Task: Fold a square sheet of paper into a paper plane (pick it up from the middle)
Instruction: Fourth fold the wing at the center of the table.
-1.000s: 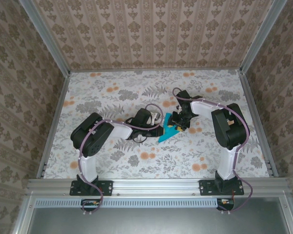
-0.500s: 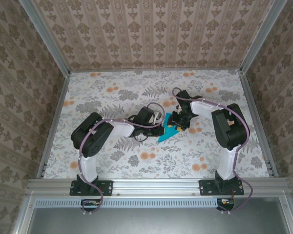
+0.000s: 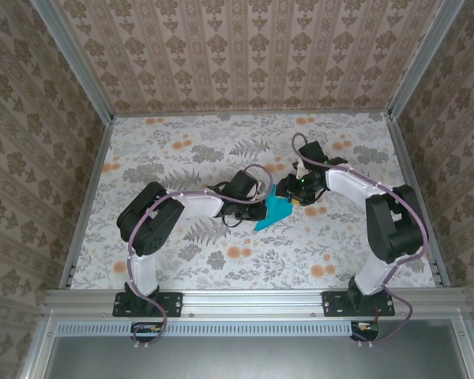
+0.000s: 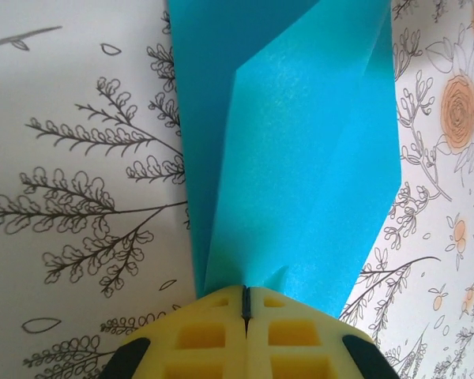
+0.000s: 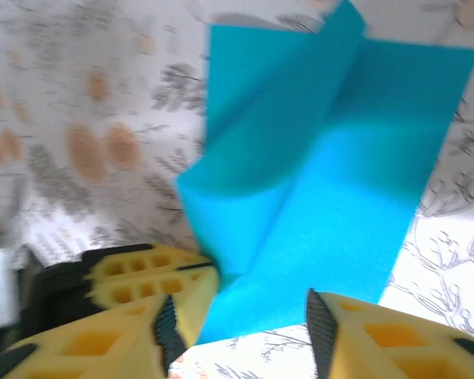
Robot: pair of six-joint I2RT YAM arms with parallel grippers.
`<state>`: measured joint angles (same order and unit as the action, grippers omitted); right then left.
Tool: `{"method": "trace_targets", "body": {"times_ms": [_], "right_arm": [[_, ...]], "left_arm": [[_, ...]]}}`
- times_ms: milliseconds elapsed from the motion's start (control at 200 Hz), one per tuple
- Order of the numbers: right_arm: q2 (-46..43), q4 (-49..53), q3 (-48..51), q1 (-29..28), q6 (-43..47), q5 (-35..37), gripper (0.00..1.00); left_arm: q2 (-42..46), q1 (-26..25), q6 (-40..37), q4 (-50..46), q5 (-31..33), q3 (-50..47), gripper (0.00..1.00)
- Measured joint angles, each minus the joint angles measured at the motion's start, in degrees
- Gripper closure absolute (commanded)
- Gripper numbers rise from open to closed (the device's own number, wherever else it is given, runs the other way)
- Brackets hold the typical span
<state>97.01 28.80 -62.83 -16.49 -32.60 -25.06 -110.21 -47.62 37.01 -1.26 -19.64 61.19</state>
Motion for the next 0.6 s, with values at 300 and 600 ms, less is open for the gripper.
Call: {"method": "trace_targets", "body": {"times_ms": [300, 600], "right_arm": [[1.9, -11.0, 6.0, -0.1, 1.4, -8.9, 0.98], [7.5, -14.7, 5.9, -1.0, 3.0, -11.3, 1.00]], "left_arm": [[-0.2, -0.1, -0.7, -1.9, 0.5, 0.9, 1.00], [-0.7, -0.3, -0.7, -3.9, 0.7, 2.3, 1.00]]}}
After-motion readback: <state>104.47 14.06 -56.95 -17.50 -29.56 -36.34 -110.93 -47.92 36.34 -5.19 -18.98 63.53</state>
